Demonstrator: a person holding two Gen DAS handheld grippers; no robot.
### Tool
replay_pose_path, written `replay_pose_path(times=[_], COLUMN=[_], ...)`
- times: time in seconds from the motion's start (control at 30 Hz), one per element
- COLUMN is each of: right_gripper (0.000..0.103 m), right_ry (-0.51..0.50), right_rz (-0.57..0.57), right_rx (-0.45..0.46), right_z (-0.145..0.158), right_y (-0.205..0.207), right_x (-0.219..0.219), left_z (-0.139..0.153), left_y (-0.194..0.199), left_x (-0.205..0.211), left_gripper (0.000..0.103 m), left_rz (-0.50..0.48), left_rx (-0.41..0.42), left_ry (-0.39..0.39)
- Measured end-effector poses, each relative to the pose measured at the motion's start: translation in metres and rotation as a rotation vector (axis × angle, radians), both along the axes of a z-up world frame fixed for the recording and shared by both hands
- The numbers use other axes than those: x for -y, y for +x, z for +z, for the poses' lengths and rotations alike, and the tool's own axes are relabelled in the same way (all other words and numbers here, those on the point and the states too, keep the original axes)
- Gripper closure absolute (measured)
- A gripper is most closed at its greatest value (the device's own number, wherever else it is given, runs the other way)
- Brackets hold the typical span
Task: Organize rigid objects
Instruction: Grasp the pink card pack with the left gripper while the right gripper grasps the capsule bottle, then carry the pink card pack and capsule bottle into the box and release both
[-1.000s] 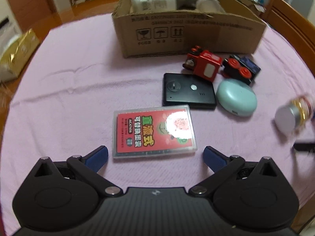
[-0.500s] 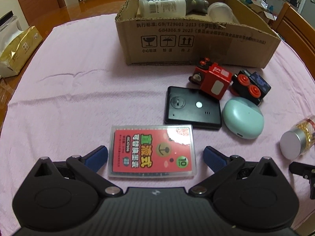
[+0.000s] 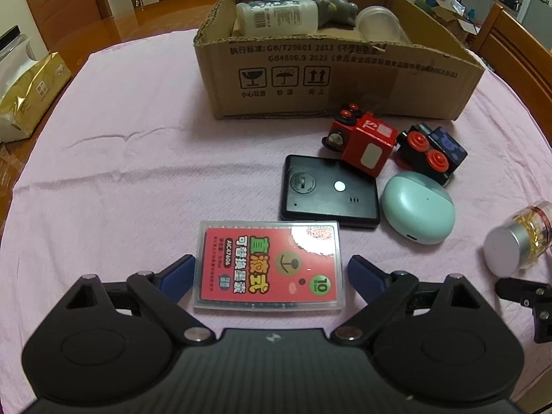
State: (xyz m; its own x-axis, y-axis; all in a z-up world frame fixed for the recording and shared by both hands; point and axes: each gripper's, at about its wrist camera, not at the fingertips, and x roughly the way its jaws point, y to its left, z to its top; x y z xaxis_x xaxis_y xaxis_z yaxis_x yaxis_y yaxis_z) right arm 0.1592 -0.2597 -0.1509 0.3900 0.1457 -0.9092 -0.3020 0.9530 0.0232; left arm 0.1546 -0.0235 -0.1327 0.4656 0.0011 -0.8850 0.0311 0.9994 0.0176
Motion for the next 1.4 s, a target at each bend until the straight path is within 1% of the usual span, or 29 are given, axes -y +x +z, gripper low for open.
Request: replay_pose_path(times=[0.13,0.2,0.27,0.4,0.5,0.57,0.6,0.73,0.93,1.13,1.3,1.4], right_gripper=[0.0,0.0,0.0,0.0,0.0,0.006,0.006,0.007,0.007,0.007,0.007,0.007], right_ry=[0.016,0.037,0.061,0.06,0.03,-0.003,-0.015,-0.022,-0.022,-0.041,-0.034,-0.027], right_rz=[-0.027,-0.031,-0.039,-0.053,-0.043,-0.029,-0.024,-0.005,0.07,0.144,0.208,0.251], right_rx=[0.015,-0.01,-0.012,-0.008,0.001,0.002,0.004,0.003,-0.009,-0.013,-0.022,-0.019], right_z=[0.005,0.006,0.009,0.012,0.012,0.012,0.012,0.013,0.017,0.026,0.04,0.052], right_y=[0.004,0.007,0.009,0.016,0.019,0.021,0.02,0.019,0.017,0.015,0.017,0.02], right_x=[-0.004,-0.006,-0.007,-0.011,-0.016,-0.019,-0.02,-0.021,-0.021,-0.018,-0.017,-0.017], left_z=[0.0,0.0,0.0,0.0,0.0,0.0,0.001,0.001,0.005,0.025,0.057,0.079], left_y=[0.001,0.001,0.002,0.003,0.004,0.005,0.005,0.005,0.007,0.009,0.014,0.024], left_x=[-0.001,-0.002,-0.002,-0.003,-0.003,-0.003,-0.003,-0.004,-0.009,-0.014,-0.016,-0.015], left_gripper=[0.009,0.009,0.009,0.01,0.01,0.013,0.013,0.014,0.014,0.014,0.014,0.014], left_rz=[-0.005,-0.008,-0.011,-0.013,-0.018,-0.021,-0.025,-0.044,-0.077,-0.13,-0.184,-0.213], left_rx=[0.001,-0.001,-0.001,-0.005,-0.004,-0.005,-0.003,-0.012,-0.033,-0.027,-0.009,0.018], left_ry=[0.0,-0.001,-0.002,-0.003,-0.004,-0.004,-0.004,-0.004,-0.004,0.007,0.001,0.002])
